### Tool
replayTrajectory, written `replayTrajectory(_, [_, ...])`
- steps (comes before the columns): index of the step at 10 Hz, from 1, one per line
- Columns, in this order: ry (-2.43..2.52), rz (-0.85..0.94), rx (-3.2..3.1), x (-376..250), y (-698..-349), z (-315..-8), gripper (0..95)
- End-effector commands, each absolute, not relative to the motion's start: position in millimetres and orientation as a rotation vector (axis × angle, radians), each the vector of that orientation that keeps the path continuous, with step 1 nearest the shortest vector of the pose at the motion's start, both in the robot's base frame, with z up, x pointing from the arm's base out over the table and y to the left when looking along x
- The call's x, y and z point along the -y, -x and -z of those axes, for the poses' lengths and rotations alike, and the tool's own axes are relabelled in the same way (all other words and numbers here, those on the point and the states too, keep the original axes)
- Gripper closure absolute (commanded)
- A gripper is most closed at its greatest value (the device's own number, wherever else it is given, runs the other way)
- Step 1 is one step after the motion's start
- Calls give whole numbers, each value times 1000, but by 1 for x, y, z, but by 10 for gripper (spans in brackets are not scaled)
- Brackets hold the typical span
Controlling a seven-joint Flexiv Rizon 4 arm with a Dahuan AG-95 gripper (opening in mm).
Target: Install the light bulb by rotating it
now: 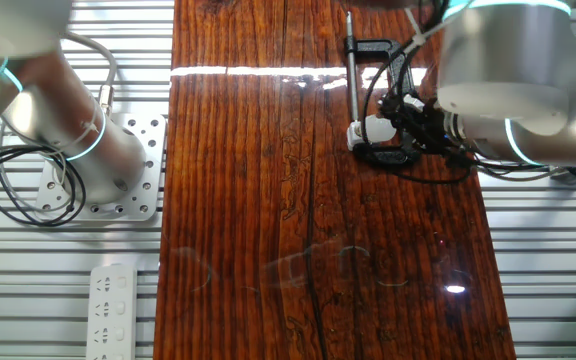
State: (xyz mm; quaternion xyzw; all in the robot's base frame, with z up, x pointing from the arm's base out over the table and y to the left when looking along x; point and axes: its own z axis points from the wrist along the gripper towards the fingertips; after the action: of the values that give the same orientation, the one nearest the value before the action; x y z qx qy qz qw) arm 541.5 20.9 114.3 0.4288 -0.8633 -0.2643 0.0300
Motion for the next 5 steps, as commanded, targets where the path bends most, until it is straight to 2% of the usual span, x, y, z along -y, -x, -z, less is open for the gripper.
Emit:
replayTrajectory(1, [-1320,825,2653,-22,-539,-114,380])
replayTrajectory(5, [-1287,854,2662,-24,-534,-106,380])
